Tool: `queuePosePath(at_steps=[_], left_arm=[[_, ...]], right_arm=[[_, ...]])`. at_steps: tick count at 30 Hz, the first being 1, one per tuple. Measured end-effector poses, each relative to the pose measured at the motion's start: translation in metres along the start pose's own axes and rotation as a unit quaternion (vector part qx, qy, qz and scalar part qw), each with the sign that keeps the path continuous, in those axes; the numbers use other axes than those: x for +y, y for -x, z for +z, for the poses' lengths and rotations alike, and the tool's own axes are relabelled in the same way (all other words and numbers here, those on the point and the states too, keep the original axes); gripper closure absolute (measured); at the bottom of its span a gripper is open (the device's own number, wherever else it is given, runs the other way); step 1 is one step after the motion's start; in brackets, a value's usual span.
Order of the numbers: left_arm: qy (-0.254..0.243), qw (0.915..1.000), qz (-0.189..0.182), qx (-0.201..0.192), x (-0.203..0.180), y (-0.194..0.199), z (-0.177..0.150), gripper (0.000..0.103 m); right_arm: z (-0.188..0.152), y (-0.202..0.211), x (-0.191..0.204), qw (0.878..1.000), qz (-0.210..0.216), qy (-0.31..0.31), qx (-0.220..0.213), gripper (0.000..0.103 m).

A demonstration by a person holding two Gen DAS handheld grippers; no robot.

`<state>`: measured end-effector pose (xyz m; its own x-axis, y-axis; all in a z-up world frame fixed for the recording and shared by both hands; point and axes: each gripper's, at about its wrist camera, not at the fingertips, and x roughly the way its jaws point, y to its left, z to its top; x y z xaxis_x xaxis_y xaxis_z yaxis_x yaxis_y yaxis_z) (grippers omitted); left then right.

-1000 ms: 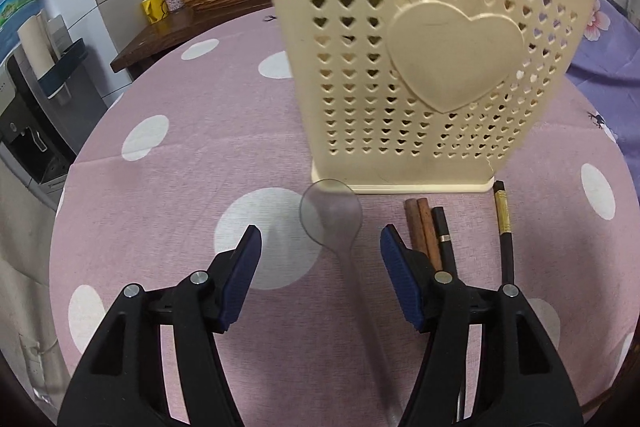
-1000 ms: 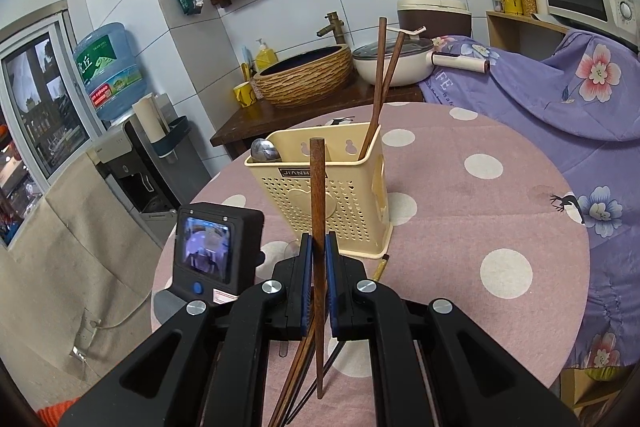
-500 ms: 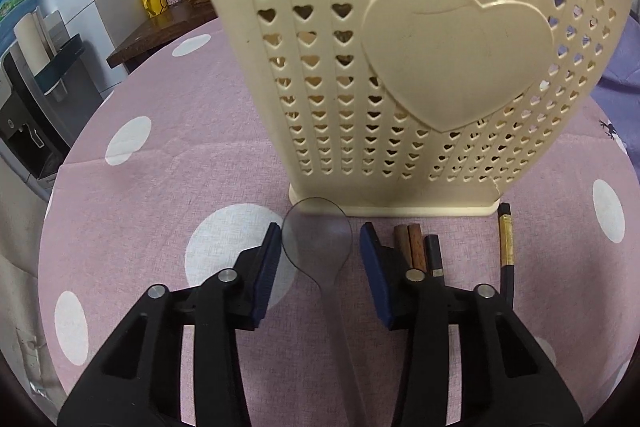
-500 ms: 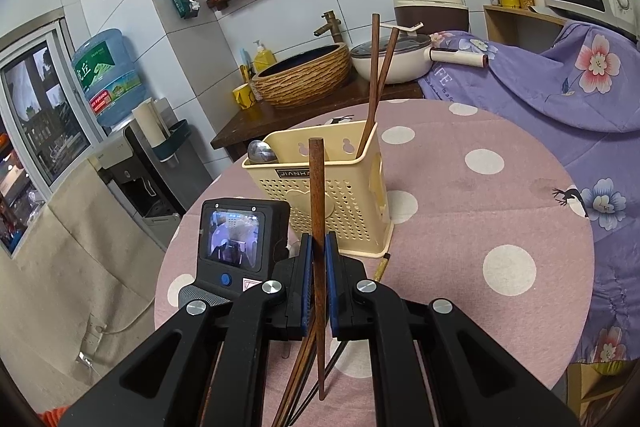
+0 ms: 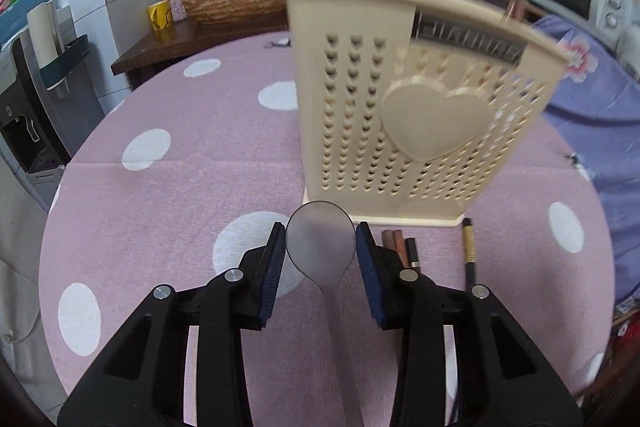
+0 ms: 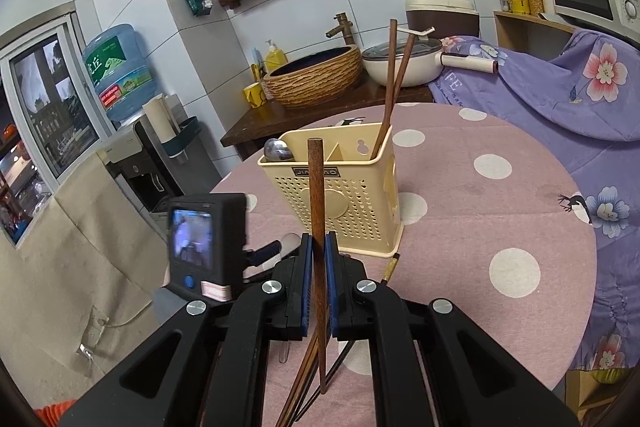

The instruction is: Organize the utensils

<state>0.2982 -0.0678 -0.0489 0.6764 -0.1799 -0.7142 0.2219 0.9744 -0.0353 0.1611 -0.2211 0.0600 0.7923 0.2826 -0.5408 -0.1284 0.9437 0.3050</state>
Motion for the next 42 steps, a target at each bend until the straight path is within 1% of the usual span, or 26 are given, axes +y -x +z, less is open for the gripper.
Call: queuePosePath(at_steps=[5,8,10,15,27,30,32,34,38,42], left_arm=[[0.007,0.999,-0.03,-0.034,0.01,0.044,0.001,0.066],[0.005,0.9979,-0.035,-0.054,0.01,0.066,0.002,0.066],[0.006,0.9973,-0.042,-0.059,0.01,0.078,0.003,0.066],[0.007,0.9963,-0.046,-0.072,0.014,0.093,0.006,0.066],[0.003,0.9944,-0.05,-0.094,0.018,0.113,0.02,0.066],[0.004,0.9928,-0.06,-0.104,0.019,0.125,0.031,0.066],[0.004,0.9912,-0.068,-0.113,0.019,0.134,0.043,0.066],[0.0,0.9895,-0.069,-0.127,0.019,0.144,0.058,0.066],[0.0,0.9833,-0.072,-0.167,0.018,0.167,0.096,0.066],[-0.004,0.9758,-0.068,-0.208,0.011,0.183,0.138,0.066]], right_arm=[[0.002,0.006,0.006,1.0,0.003,0.009,-0.006,0.096],[0.004,0.01,0.009,1.0,0.004,0.014,-0.011,0.096],[0.005,0.013,0.012,1.0,0.005,0.019,-0.014,0.096],[0.008,0.017,0.021,0.999,0.006,0.031,-0.021,0.096],[0.021,0.023,0.03,0.998,0.009,0.046,-0.036,0.096],[0.032,0.026,0.032,0.998,0.015,0.048,-0.044,0.096],[0.042,0.03,0.035,0.997,0.016,0.052,-0.053,0.096],[0.056,0.035,0.039,0.996,0.016,0.058,-0.067,0.096],[0.089,0.046,0.047,0.991,0.003,0.079,-0.107,0.096],[0.122,0.049,0.051,0.987,-0.008,0.08,-0.138,0.096]])
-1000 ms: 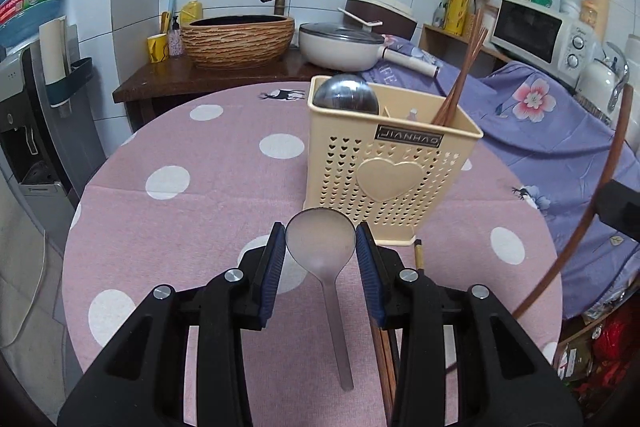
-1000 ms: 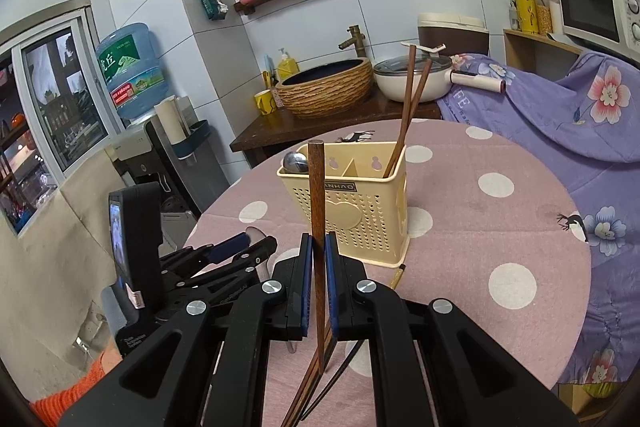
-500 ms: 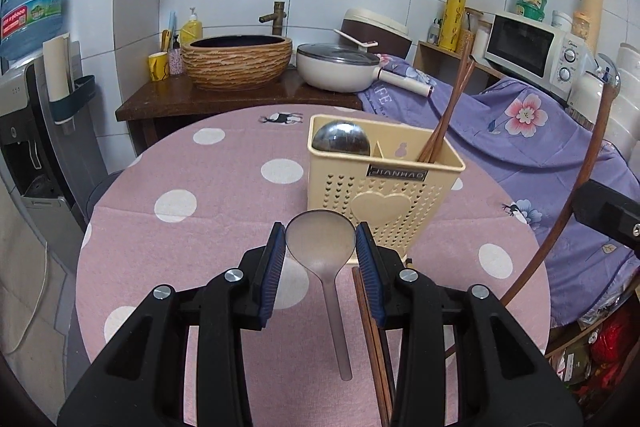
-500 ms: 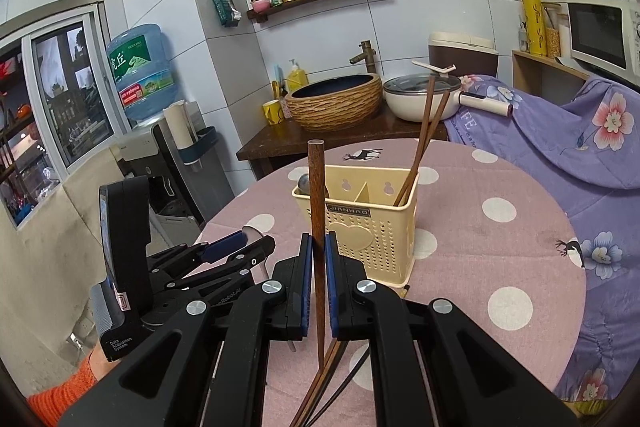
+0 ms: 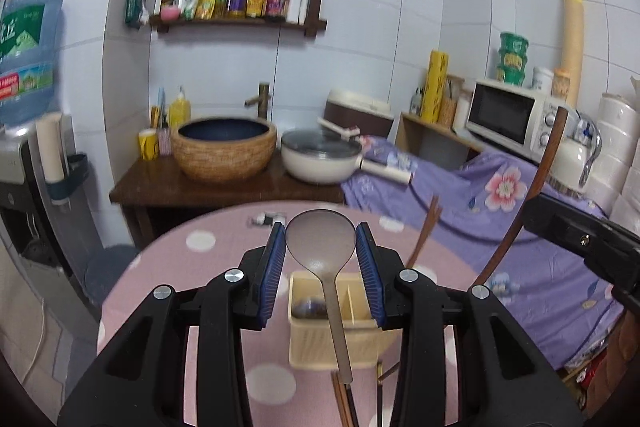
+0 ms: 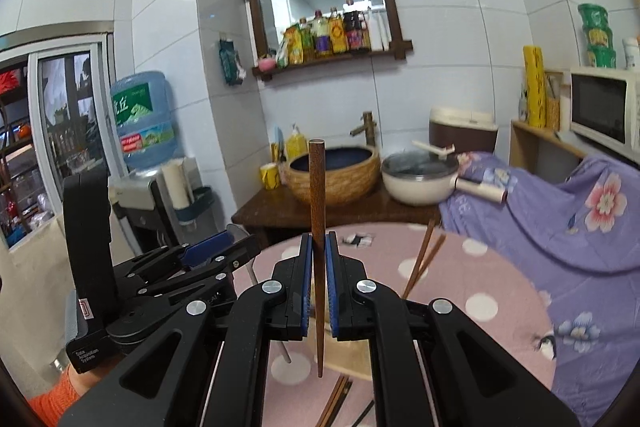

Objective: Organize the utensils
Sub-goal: 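Carry the clear spoon over the basket with the left tool while the right tool carries the chopstick, then open the left tool to drop the clear spoon in while the right tool releases the chopstick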

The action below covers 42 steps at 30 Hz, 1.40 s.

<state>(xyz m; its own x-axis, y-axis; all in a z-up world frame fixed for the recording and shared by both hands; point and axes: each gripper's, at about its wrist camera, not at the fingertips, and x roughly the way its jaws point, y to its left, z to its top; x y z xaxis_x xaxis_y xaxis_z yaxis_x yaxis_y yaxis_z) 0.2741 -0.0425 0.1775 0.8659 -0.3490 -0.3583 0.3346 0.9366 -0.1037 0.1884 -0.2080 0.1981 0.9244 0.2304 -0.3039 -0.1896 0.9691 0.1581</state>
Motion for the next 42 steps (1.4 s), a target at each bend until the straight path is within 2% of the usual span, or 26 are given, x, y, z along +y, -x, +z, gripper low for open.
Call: queuePosePath(at_steps=[5,10,14,21,36,42], left_arm=[[-0.001,0.9997,0.019,-0.012,-0.004,-0.028,0.035,0.066],[0.006,0.9993,0.035,-0.012,-0.003,-0.062,0.04,0.066],[0.011,0.999,0.044,0.004,-0.001,-0.091,0.025,0.066],[0.016,0.9982,0.046,0.034,0.003,-0.115,-0.007,0.066],[0.004,0.9962,0.033,0.081,0.002,-0.134,-0.057,0.066],[0.0,0.9951,0.031,0.094,0.003,-0.138,-0.069,0.066]], right_arm=[[0.024,-0.014,-0.003,1.0,-0.022,0.004,-0.021,0.096],[0.026,-0.03,-0.012,0.998,-0.048,0.003,-0.035,0.096],[0.012,-0.047,-0.02,0.997,-0.065,0.002,-0.031,0.096],[-0.024,-0.072,-0.029,0.997,-0.071,-0.007,0.0,0.096],[-0.073,-0.095,-0.041,0.996,-0.073,-0.018,0.044,0.096],[-0.077,-0.094,-0.044,0.996,-0.073,-0.011,0.04,0.096]])
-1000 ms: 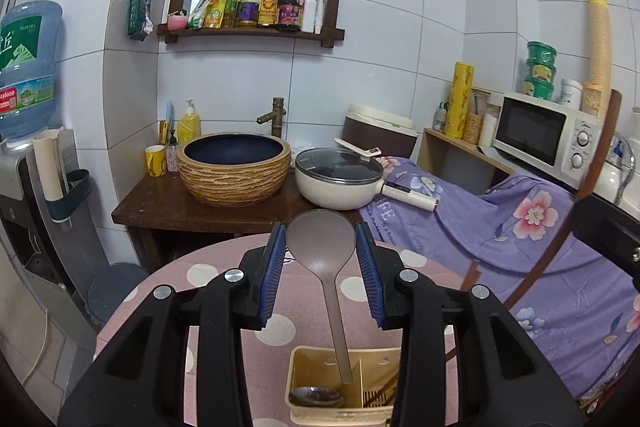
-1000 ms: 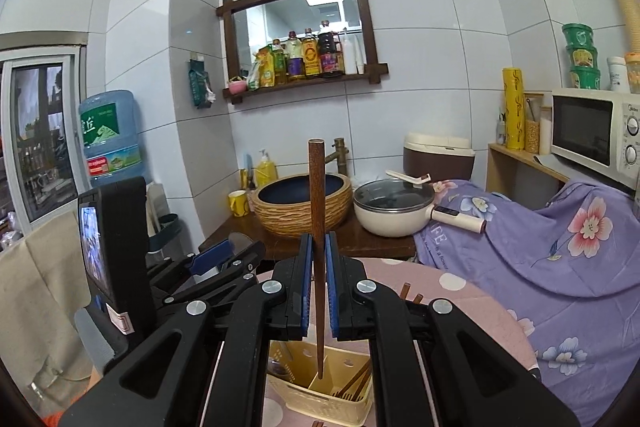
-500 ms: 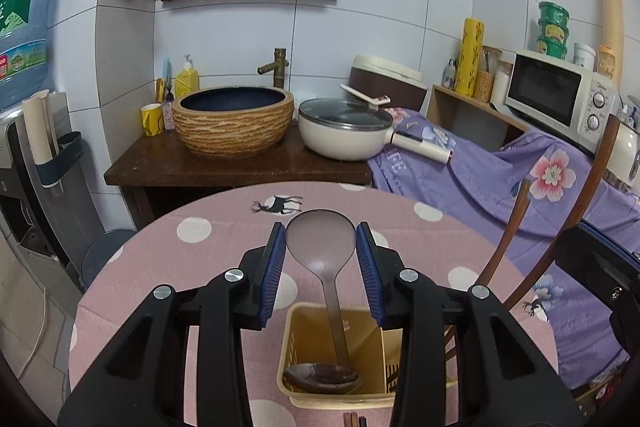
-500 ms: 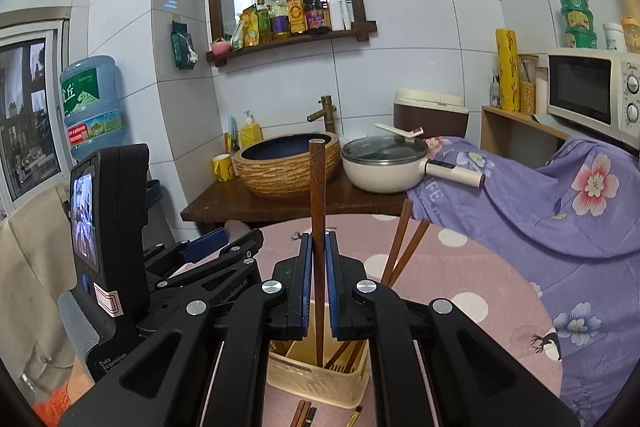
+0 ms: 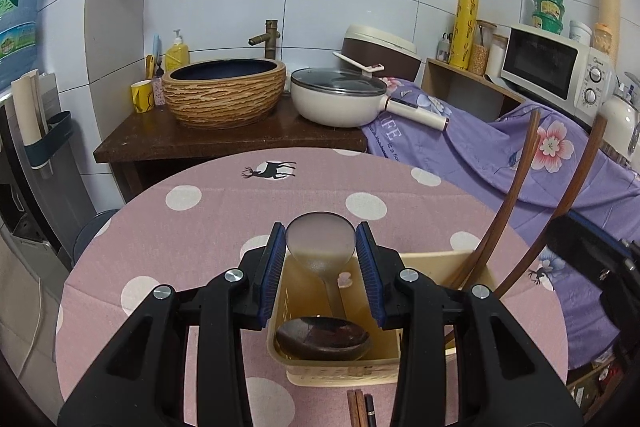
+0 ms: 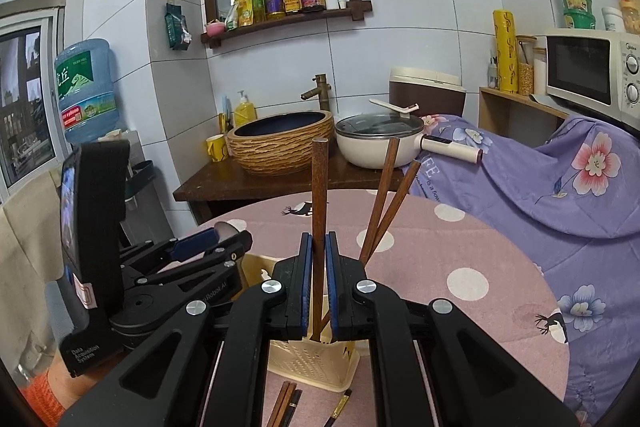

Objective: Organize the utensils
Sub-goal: 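Open the left tool to drop the clear spoon in while the right tool releases the chopstick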

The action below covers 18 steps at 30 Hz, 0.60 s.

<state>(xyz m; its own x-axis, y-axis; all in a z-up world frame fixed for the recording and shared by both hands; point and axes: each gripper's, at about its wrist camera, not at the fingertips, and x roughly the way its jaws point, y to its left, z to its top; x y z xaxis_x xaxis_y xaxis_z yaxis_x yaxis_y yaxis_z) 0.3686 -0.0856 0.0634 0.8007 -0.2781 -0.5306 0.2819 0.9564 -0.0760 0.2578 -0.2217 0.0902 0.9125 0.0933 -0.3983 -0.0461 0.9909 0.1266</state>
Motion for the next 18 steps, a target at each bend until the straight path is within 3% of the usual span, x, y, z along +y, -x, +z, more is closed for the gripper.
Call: queuePosePath(at_steps=[14,15,17,18], left_arm=[[-0.008,0.9999,-0.004,-0.004,-0.002,0.003,-0.005,0.064],[-0.009,0.9999,-0.004,-0.006,-0.001,0.005,-0.005,0.063],[-0.007,0.9999,-0.005,-0.012,0.0,0.011,-0.003,0.045],[-0.004,0.9998,-0.004,-0.018,0.001,0.015,-0.003,0.041]], right_arm=[[-0.004,0.001,-0.004,1.0,-0.012,0.007,-0.008,0.095],[-0.004,0.002,-0.005,1.0,-0.01,0.008,-0.008,0.093],[-0.005,0.003,-0.005,1.0,-0.004,0.01,-0.012,0.078],[-0.006,0.005,-0.005,1.0,-0.005,0.011,-0.016,0.066]])
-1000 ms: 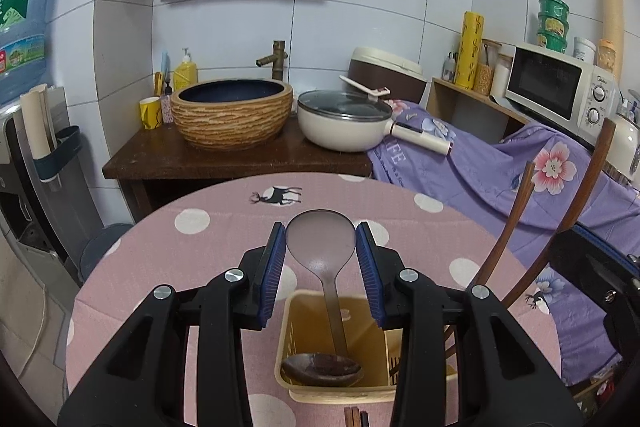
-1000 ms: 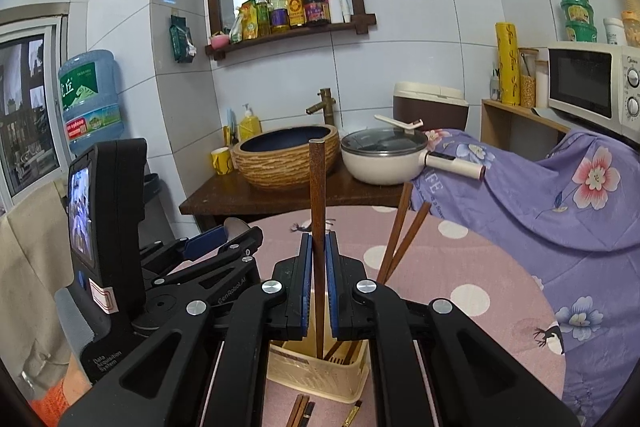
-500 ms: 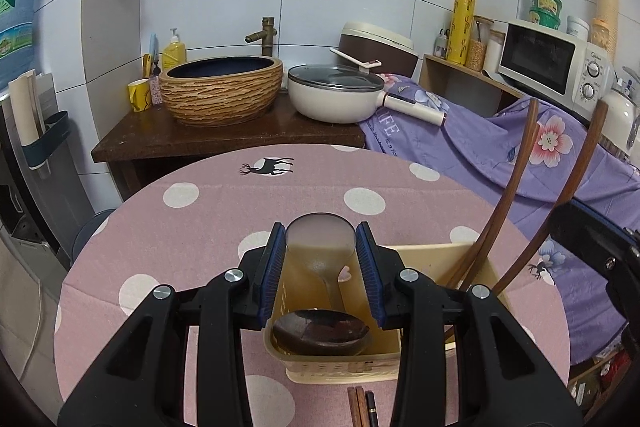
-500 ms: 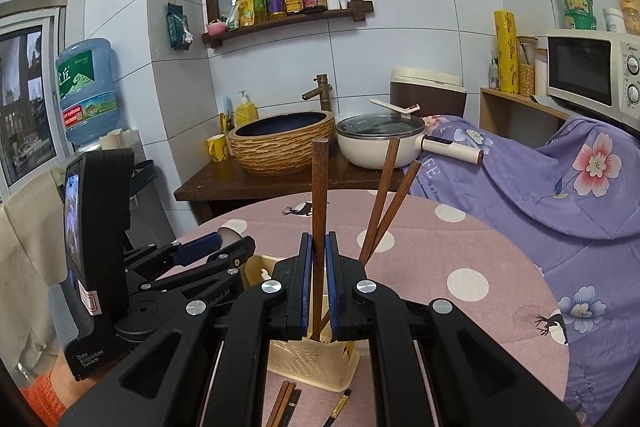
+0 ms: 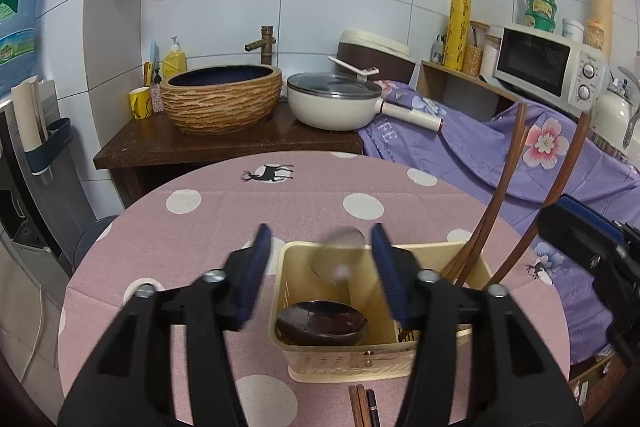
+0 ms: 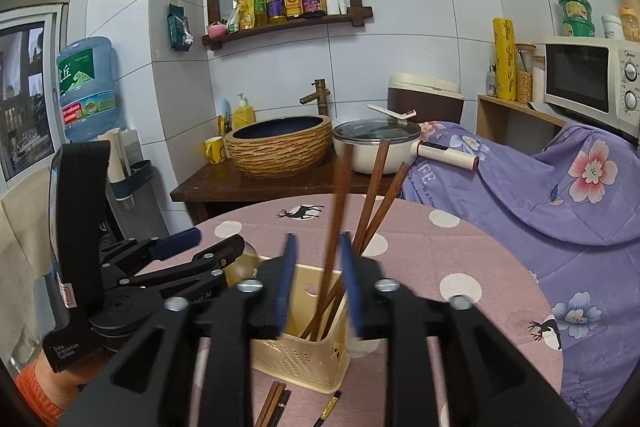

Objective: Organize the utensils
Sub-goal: 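Open the left tool to drop the clear spoon in while the right tool releases the chopstick, then grasp a wooden chopstick with the left tool while the right tool grips a black gold-tipped chopstick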

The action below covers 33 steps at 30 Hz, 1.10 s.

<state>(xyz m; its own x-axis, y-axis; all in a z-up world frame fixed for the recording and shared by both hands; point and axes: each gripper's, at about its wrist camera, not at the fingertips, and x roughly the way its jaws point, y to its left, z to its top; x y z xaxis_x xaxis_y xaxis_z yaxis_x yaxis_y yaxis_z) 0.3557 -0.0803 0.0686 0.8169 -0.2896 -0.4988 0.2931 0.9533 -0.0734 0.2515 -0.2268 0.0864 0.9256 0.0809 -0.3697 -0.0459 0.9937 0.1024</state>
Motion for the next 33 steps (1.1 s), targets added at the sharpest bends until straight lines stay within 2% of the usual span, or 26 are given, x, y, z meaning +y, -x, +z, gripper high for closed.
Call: queuePosePath(at_steps=[1,8,14,18,22,25,28,33], left_arm=[[0.004,1.0,0.002,-0.008,0.001,0.005,0.001,0.034],[0.016,0.9991,0.012,-0.036,0.013,0.039,-0.002,0.018],[0.039,0.9987,0.021,-0.027,0.029,0.066,-0.028,0.012],[0.043,0.9987,0.028,-0.005,0.036,0.074,-0.051,0.011],[0.021,0.9986,0.041,0.026,0.035,0.076,-0.082,0.011],[-0.003,0.9971,0.05,0.058,0.032,0.069,-0.109,0.011],[-0.005,0.9948,0.041,0.093,0.031,0.06,-0.133,0.011],[-0.009,0.9914,0.027,0.128,0.022,0.051,-0.16,0.017]], right_arm=[[0.0,0.003,0.0,1.0,-0.003,0.001,-0.008,0.063],[-0.004,0.026,-0.004,1.0,-0.01,-0.002,-0.02,0.058],[-0.025,0.047,-0.01,1.0,-0.024,-0.019,0.005,0.054],[-0.046,0.051,-0.013,0.999,-0.015,-0.031,0.038,0.054],[-0.071,0.044,-0.014,0.995,-0.015,-0.036,0.091,0.054],[-0.091,0.028,-0.016,0.987,-0.013,-0.049,0.151,0.054],[-0.115,0.008,-0.016,0.974,-0.01,-0.068,0.215,0.054],[-0.139,-0.012,-0.006,0.961,0.003,-0.084,0.262,0.058]])
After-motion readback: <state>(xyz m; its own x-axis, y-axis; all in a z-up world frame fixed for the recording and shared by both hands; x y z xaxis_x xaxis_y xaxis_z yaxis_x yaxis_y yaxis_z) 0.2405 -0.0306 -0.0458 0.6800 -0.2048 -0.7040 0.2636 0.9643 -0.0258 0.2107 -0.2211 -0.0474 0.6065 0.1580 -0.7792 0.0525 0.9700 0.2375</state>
